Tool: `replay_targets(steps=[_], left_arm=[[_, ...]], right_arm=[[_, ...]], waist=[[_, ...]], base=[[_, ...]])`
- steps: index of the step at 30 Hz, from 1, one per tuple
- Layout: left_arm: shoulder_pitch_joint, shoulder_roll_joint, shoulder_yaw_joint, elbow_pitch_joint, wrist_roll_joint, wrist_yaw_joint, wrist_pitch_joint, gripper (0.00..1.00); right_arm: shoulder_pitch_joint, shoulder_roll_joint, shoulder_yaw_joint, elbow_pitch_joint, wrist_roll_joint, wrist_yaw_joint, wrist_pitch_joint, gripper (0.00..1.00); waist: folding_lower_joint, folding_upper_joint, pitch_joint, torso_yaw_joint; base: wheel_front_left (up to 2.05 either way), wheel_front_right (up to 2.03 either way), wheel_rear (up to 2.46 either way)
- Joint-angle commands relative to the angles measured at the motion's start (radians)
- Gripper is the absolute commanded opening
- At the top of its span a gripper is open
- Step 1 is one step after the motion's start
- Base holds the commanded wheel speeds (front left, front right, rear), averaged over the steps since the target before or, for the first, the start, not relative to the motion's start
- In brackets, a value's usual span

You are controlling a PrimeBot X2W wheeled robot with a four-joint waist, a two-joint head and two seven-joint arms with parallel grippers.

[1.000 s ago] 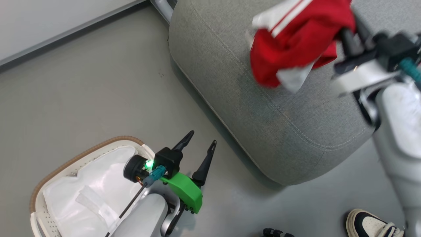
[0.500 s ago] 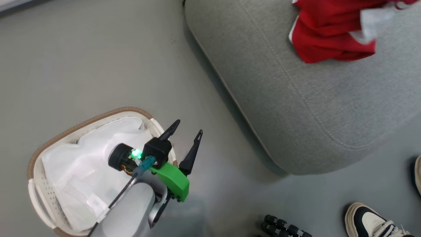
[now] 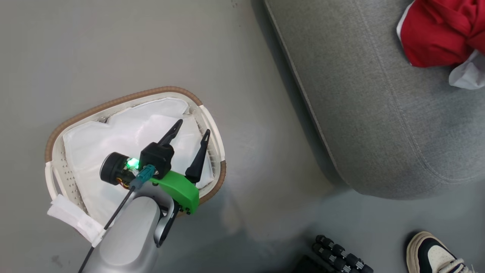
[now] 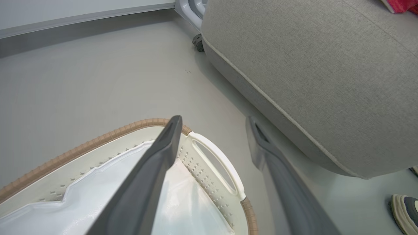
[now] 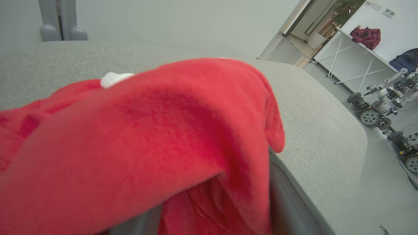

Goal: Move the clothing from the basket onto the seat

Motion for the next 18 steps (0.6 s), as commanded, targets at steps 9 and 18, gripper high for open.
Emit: replay_targets(steps=[9,18], left_arm=[[0.029,-0.018,0.089,-0.002,0.010,0.008,-0.001,1.00],[0.087,-0.054,0.172,0.000,0.006,0.002,-0.001,1.00]], right_arm=[[0.127,0.047,-0.047,-0.099,0.006,-0.002,-0.002,1.00],[0.307,0.078,-0.060,-0.284,0.078,-0.002,-0.002,1.00]], waist=[[-0.0001,-0.0001,-0.048,0.028],[-0.0001,-0.0001,-0.146,0.067]], base=[[0.00,0.00,0.00],[0.00,0.00,0.00]])
